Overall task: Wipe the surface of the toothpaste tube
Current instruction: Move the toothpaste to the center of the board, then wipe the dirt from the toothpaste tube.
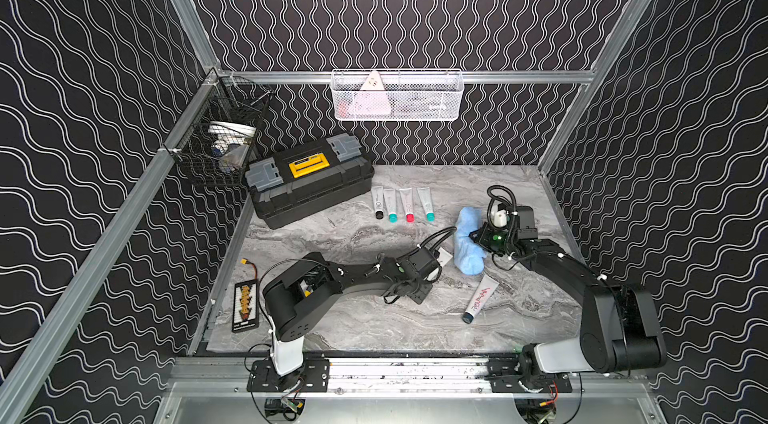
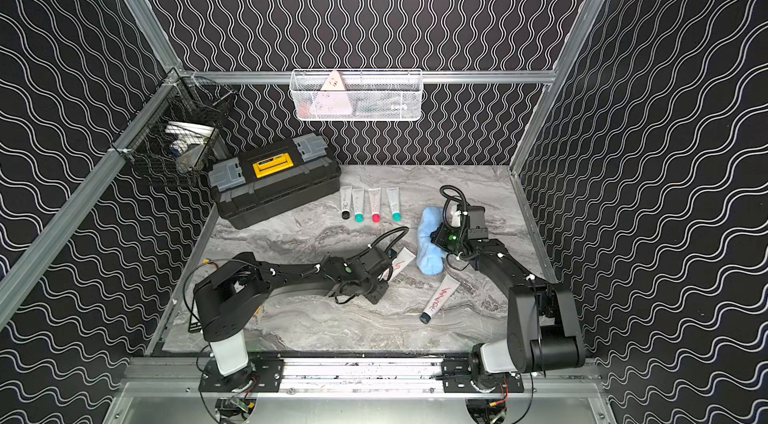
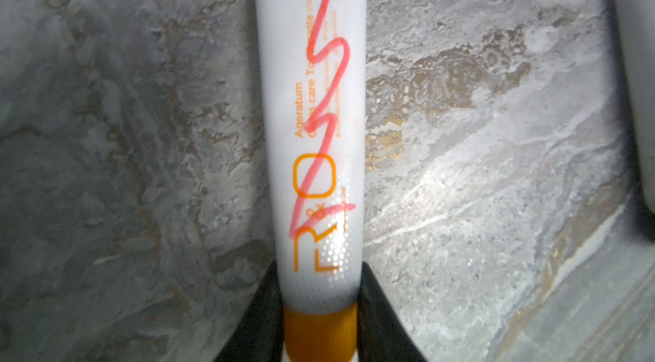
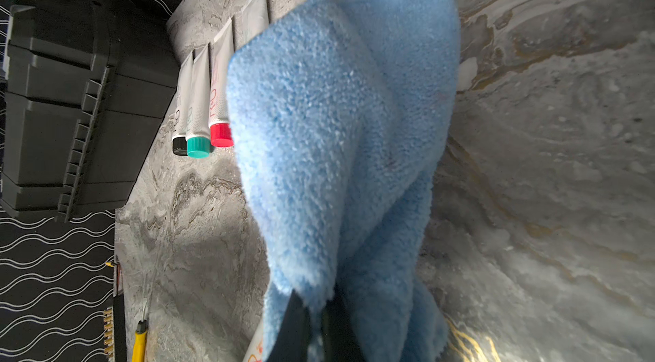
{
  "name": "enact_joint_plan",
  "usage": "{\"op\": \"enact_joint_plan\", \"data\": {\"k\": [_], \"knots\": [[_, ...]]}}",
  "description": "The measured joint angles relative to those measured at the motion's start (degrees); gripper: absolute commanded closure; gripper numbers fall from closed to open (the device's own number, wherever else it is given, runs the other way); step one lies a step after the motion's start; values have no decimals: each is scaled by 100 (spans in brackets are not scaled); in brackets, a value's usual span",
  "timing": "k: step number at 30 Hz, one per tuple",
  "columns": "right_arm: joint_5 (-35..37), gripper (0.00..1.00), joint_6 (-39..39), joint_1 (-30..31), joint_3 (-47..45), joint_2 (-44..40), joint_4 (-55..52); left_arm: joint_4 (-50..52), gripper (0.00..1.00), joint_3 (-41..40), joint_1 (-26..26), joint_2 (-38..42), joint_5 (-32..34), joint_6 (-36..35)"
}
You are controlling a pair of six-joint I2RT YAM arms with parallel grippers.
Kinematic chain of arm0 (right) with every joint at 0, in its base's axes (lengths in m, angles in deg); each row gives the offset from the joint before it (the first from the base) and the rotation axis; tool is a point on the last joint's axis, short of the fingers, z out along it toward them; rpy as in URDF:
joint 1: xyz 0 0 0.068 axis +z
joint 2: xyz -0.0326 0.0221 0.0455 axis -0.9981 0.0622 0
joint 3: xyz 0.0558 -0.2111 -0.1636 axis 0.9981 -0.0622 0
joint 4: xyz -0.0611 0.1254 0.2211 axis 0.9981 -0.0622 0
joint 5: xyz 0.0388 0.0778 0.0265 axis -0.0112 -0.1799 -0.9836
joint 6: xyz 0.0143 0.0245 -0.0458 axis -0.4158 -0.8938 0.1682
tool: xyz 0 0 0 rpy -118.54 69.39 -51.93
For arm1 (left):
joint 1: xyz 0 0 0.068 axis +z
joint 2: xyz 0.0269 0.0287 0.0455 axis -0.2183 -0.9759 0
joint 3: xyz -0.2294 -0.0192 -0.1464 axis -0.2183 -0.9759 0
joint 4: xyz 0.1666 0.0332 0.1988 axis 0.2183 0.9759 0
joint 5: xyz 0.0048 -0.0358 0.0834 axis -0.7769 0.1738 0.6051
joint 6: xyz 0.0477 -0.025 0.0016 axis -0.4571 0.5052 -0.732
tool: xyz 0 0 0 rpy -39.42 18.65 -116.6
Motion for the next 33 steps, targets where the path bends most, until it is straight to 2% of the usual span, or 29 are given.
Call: {"op": "enact_joint_plan", "data": {"k": [2, 12, 19, 27, 33], "knots": [[0, 100, 0, 0, 2, 28, -13, -57, 54, -33, 35, 2, -70, -175], [-7, 100, 9, 0, 72, 83, -57, -671, 45, -763, 101, 466, -315, -649], [-4, 100, 11, 0, 72, 61, -57, -1397, 49, -1316, 291, 658, -492, -826], [0, 100, 15, 0, 72, 33, -79, -1794, 49, -1401, 400, 649, -723, -874], [22, 100, 22, 0, 76, 22, -118, -1838, 57, -1386, 407, 553, -807, -885]]}}
